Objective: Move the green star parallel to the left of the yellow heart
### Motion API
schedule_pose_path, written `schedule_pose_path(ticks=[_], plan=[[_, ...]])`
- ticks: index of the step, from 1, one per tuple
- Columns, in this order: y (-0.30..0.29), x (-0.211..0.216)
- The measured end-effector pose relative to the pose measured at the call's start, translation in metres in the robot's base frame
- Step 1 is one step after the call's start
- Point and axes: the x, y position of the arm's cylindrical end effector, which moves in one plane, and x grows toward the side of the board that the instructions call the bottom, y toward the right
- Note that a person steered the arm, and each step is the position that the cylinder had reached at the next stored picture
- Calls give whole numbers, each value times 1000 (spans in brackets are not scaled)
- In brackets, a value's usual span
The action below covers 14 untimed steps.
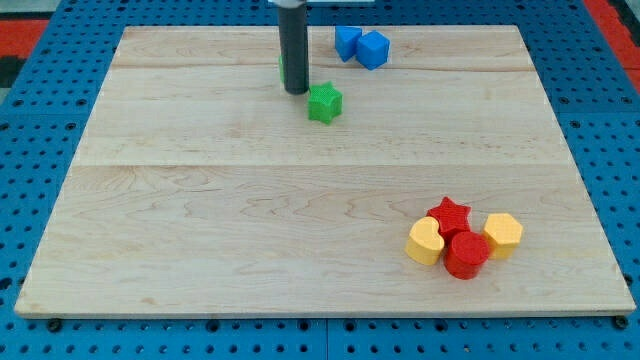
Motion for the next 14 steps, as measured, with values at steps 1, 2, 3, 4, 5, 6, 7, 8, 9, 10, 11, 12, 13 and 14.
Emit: schedule_pose_path(ticks=[1,2,3,4,5,6,7,8,9,10,11,12,13,14], plan=[[52,-13],[76,44],[75,70],[81,51],[71,26],[21,40],[9,81],[-23,106],[-16,88],[-40,88],[-63,89],[-26,95],[-51,127],[-55,112]])
